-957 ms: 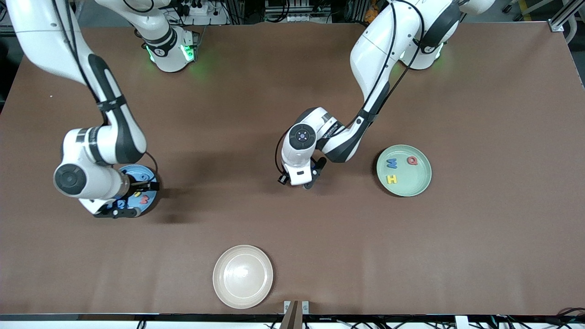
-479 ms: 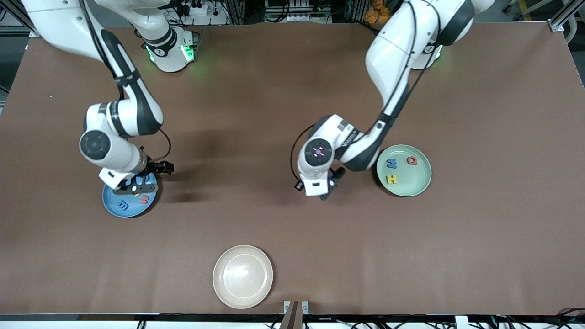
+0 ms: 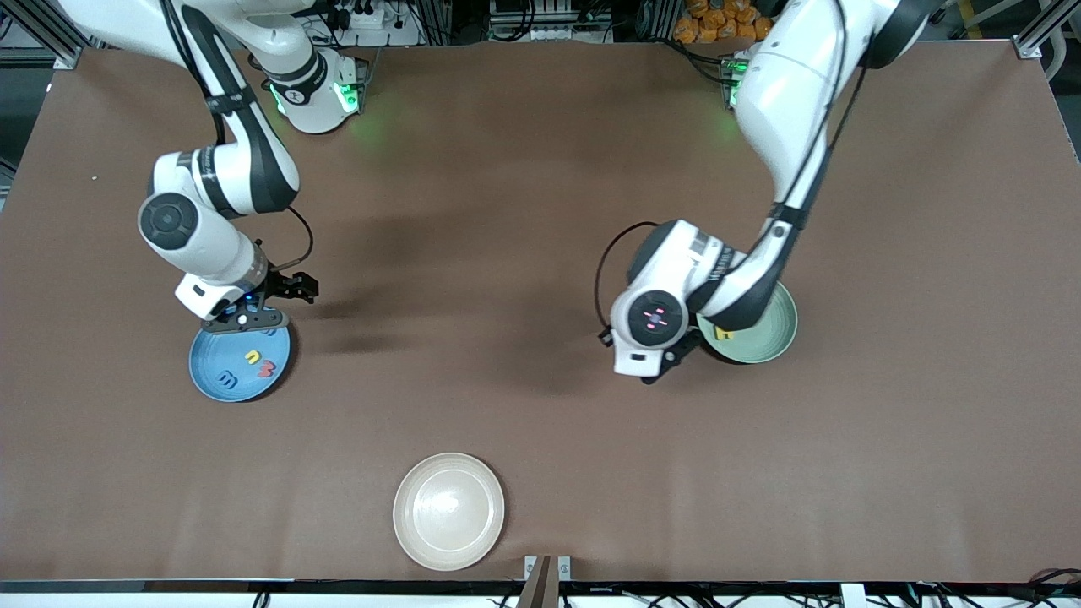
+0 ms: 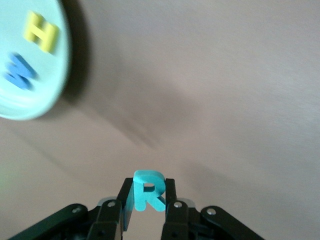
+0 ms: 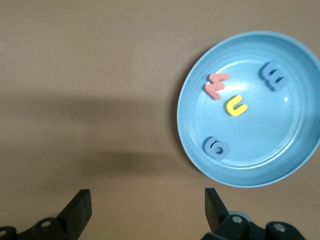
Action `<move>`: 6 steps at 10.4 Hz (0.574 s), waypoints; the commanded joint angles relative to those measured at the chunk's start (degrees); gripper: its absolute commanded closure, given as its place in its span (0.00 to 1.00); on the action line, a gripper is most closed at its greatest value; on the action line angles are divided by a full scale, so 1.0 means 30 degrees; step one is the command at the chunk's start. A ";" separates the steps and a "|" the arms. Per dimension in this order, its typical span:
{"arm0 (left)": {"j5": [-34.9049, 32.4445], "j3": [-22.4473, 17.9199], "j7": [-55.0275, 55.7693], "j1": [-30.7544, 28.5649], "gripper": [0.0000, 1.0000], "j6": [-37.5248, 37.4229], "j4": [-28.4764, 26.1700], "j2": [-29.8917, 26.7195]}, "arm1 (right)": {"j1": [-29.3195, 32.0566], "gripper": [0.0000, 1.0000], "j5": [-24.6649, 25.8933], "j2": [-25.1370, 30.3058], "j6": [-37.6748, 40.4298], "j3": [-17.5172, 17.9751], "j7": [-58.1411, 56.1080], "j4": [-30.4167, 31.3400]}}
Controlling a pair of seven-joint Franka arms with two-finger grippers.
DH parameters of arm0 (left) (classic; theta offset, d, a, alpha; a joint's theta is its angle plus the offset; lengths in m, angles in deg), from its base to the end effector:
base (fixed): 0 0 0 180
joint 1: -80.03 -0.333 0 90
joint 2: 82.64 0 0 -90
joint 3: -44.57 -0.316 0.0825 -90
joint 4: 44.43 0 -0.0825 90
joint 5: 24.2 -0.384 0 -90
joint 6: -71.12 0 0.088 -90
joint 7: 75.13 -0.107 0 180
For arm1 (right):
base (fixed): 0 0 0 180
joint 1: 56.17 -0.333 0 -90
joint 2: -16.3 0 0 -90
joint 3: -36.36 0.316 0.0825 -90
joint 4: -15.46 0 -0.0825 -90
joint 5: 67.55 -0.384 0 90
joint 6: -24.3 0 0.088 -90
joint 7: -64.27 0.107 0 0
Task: Sort upper and lower case letters into plates
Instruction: 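Drop the teal R on the green plate while the right gripper withdraws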
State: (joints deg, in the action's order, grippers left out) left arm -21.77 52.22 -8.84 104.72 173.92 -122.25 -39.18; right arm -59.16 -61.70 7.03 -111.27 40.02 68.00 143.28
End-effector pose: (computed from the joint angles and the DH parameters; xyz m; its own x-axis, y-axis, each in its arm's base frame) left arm 0.5975 -0.3614 0.2512 0.7662 0.5951 -0.2425 0.5489 -0.8023 -0.2347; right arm 0.5359 0.0612 0.2974 0.9921 0.1230 -0.0241 0.1243 -0.9904 0.0609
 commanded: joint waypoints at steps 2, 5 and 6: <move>0.0042 0.0147 -0.6814 -0.2947 0.82 0.1378 -0.6648 -0.4367 | 0.0206 0.00 0.0101 0.2642 0.1268 -0.0046 -0.0599 0.0083; -0.0690 0.0147 -1.0777 -0.4563 0.78 0.5450 -1.1081 -0.6075 | 0.0235 0.00 0.0043 0.3234 0.3961 -0.0163 -0.1414 -0.2106; -0.0953 0.0147 -1.2212 -0.4974 0.72 0.6013 -1.1614 -0.6223 | 0.0235 0.00 -0.0770 0.3234 0.5160 -0.0309 -0.1651 -0.3190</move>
State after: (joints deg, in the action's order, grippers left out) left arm -22.75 52.08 -40.82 91.07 188.05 -150.92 -54.09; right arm -58.88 -62.16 16.47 -100.36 39.45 65.15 137.96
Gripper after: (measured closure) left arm 0.714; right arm 0.000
